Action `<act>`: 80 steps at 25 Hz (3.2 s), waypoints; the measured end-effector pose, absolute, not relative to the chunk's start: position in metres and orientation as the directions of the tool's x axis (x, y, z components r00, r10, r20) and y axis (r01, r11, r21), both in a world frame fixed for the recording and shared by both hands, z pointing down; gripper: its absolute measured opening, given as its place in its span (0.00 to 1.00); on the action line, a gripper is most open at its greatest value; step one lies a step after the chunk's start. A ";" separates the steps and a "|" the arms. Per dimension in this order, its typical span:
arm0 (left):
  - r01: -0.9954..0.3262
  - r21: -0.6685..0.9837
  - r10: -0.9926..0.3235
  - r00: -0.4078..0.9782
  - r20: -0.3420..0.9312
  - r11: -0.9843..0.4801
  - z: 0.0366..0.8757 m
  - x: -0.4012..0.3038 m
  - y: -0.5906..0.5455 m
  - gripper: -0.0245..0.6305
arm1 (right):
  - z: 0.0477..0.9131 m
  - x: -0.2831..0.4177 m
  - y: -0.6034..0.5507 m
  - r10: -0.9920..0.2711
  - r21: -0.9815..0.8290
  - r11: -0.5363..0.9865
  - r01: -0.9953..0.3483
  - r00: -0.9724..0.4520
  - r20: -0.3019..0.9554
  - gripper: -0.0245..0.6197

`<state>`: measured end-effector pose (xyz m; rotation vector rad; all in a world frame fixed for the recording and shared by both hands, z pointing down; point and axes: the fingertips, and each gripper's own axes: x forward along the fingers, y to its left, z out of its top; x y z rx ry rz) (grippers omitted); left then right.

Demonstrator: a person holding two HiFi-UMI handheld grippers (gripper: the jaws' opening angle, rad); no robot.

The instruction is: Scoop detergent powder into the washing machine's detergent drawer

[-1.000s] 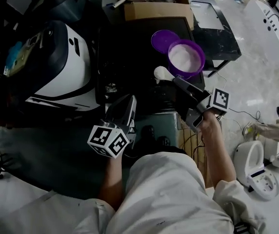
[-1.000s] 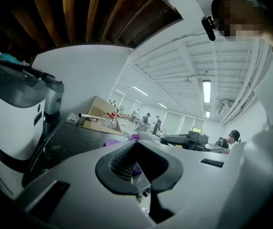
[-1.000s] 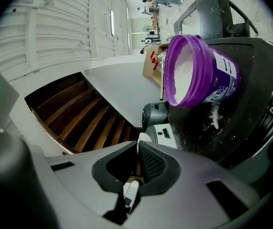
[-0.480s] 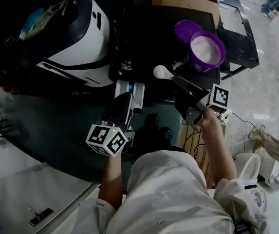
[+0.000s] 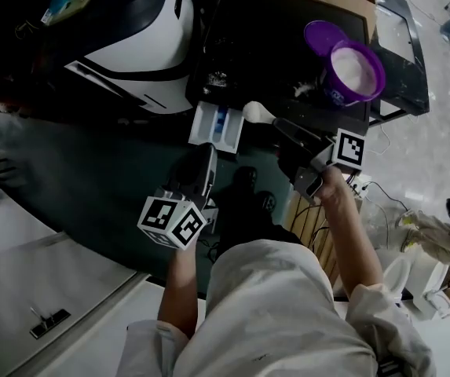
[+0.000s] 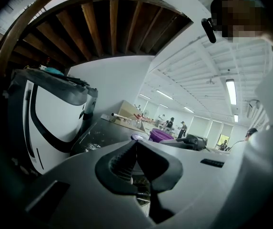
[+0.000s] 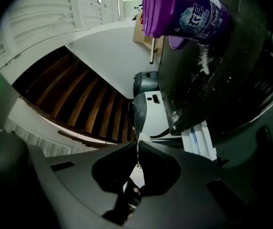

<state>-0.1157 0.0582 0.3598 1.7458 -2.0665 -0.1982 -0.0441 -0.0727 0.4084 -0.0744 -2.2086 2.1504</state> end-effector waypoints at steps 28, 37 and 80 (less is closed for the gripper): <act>-0.867 0.426 -0.949 -0.146 0.278 0.258 0.445 -0.129 0.081 0.07 | 0.527 -0.086 -0.027 0.231 -0.931 0.311 -0.191 -0.935 0.269 0.06; -0.863 0.437 -0.949 -0.133 0.286 0.253 0.493 -0.145 0.074 0.07 | 0.556 -0.098 -0.023 0.214 -0.916 0.341 -0.210 -0.932 0.293 0.06; -0.855 0.435 -0.938 -0.151 0.312 0.283 0.545 -0.158 0.086 0.07 | 0.589 -0.127 -0.001 0.062 -0.137 0.989 -0.055 -0.685 0.726 0.06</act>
